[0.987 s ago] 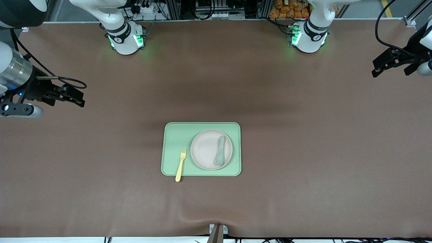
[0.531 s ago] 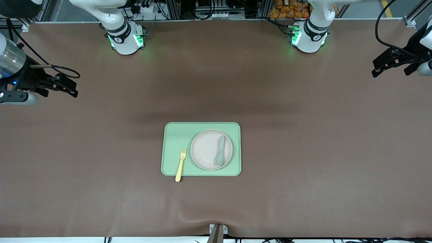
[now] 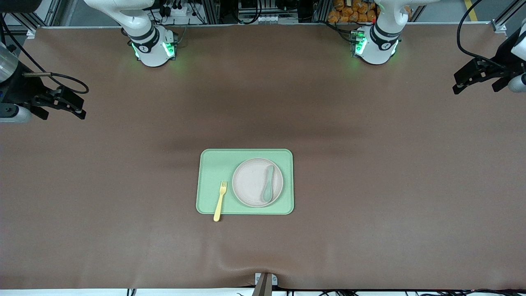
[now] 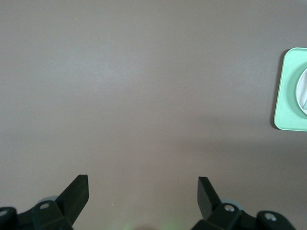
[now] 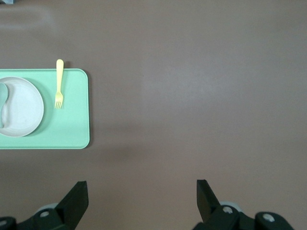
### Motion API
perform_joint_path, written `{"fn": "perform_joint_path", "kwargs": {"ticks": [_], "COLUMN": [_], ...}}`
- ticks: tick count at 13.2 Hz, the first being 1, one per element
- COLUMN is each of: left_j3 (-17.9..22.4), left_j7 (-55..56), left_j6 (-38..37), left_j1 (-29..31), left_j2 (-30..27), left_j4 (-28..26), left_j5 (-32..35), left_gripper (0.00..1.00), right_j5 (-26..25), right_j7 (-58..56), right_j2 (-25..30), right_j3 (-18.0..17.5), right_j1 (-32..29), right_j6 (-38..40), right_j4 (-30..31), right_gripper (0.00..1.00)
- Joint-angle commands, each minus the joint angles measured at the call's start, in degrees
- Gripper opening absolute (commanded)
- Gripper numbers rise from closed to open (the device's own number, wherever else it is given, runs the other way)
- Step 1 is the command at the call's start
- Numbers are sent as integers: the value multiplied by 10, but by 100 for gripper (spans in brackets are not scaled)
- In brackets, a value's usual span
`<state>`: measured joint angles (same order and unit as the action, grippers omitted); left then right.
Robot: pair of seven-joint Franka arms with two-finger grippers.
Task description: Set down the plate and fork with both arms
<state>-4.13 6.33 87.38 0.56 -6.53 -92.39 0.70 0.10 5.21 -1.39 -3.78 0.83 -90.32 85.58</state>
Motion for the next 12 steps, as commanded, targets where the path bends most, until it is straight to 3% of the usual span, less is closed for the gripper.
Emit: {"fn": "perform_joint_path", "kwargs": {"ticks": [1, 2, 3, 6, 12], "left_j3": [-3, -3, -3, -3, -3], "left_j7": [-11, -11, -11, -11, -11], "left_j6": [-5, -5, -5, -5, -5], "left_j1": [4, 4, 4, 4, 4], "left_j2": [-8, -8, -8, -4, -5], "left_j4": [3, 3, 3, 3, 4], "left_j5": [7, 7, 7, 7, 7], "left_gripper": [100, 100, 100, 100, 100], "right_j5": [4, 7, 14, 15, 3], "right_j7": [-11, -20, -33, -51, -51], "right_j2": [-4, 5, 19, 49, 31], "right_j3": [23, 24, 24, 27, 35], "right_j1": [8, 8, 11, 8, 5], "right_j6": [19, 76, 85, 43, 36], "right_j4": [-15, -13, -6, 42, 11], "right_gripper": [100, 100, 100, 100, 100]}}
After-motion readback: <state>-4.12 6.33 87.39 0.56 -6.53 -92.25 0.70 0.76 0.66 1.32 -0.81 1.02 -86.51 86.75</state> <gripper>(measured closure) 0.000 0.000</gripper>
